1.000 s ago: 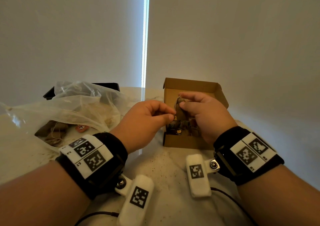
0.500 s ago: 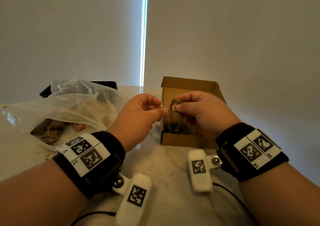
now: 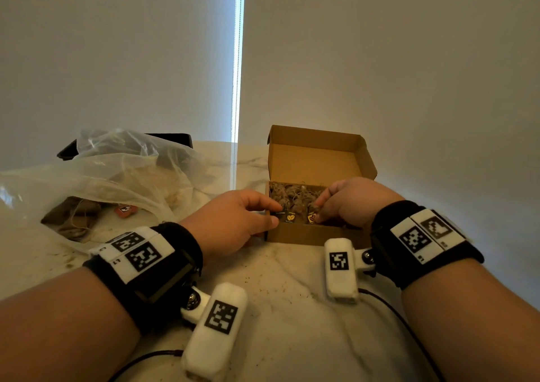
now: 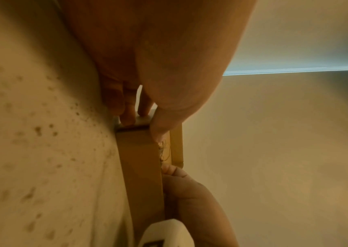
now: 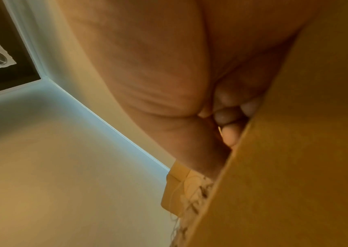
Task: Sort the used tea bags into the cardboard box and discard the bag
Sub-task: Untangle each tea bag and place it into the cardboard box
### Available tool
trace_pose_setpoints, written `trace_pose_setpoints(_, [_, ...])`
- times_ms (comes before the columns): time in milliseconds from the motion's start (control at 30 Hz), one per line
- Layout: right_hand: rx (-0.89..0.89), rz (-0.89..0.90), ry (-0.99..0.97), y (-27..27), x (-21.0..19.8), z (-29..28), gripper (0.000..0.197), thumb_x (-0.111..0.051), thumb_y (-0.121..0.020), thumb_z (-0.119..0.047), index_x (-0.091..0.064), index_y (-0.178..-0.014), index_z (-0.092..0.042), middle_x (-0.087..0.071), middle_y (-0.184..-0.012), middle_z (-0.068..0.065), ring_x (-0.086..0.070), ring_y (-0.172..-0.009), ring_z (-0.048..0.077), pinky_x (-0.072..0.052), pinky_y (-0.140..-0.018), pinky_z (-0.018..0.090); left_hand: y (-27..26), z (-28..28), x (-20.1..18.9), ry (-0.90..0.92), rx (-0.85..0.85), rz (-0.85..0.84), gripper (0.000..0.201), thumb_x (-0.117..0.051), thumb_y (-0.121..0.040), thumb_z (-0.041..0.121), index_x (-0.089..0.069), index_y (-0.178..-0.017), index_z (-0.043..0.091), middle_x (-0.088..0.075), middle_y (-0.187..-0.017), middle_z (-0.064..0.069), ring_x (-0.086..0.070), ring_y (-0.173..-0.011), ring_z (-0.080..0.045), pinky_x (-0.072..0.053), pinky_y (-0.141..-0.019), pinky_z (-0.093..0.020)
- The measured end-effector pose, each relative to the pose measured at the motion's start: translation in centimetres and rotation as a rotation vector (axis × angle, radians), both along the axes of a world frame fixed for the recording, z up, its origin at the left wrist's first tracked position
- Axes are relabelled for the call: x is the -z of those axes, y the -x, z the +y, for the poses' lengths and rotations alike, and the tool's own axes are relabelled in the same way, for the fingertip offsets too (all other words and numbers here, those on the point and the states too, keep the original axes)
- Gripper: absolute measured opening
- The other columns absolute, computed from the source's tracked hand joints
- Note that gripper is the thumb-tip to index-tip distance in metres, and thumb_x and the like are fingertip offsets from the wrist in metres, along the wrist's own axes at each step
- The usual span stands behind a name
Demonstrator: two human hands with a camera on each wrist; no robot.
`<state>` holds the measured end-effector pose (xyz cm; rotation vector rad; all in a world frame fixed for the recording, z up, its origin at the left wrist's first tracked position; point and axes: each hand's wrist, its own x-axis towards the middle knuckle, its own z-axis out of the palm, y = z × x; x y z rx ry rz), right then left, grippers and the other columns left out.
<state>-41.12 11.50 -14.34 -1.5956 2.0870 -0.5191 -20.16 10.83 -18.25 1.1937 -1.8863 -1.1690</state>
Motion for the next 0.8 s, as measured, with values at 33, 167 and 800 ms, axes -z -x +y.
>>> trace_pose_setpoints(33, [-0.011,0.016,0.012,-0.1,0.2,-0.1,0.020,-0.078,-0.080,-0.017,-0.069,-0.098,-0.019,-0.067,-0.101,0.001,-0.061,-0.101,0.022,-0.052,-0.098,0.040,0.0,0.0,0.0,0.002,-0.001,-0.002,0.016,-0.067,-0.094,0.023,-0.070,-0.106,0.034,-0.072,-0.100,0.006,-0.068,-0.078,-0.014,-0.061,-0.076,-0.033])
trace_pose_setpoints(167, [0.014,0.175,-0.029,-0.9,0.3,-0.9,0.037,-0.077,-0.083,-0.025,-0.067,-0.117,-0.012,-0.068,-0.114,0.007,-0.063,-0.110,0.026,-0.052,-0.099,0.041,0.0,0.0,0.0,0.012,-0.005,-0.014,0.013,-0.067,-0.094,0.024,-0.071,-0.104,0.033,-0.072,-0.101,0.005,-0.069,-0.079,-0.015,-0.060,-0.074,-0.029])
trace_pose_setpoints(800, [0.023,-0.149,0.454,-2.4,-0.5,1.7,0.021,-0.064,-0.092,-0.042,-0.064,-0.089,-0.021,-0.066,-0.086,0.001,-0.064,-0.083,0.018,-0.053,-0.068,0.032,-0.7,1.5,-2.8,0.126,-0.133,-0.057,0.017,-0.051,-0.102,0.025,-0.063,-0.115,0.027,-0.065,-0.102,0.003,-0.063,-0.087,-0.011,-0.053,-0.063,-0.021])
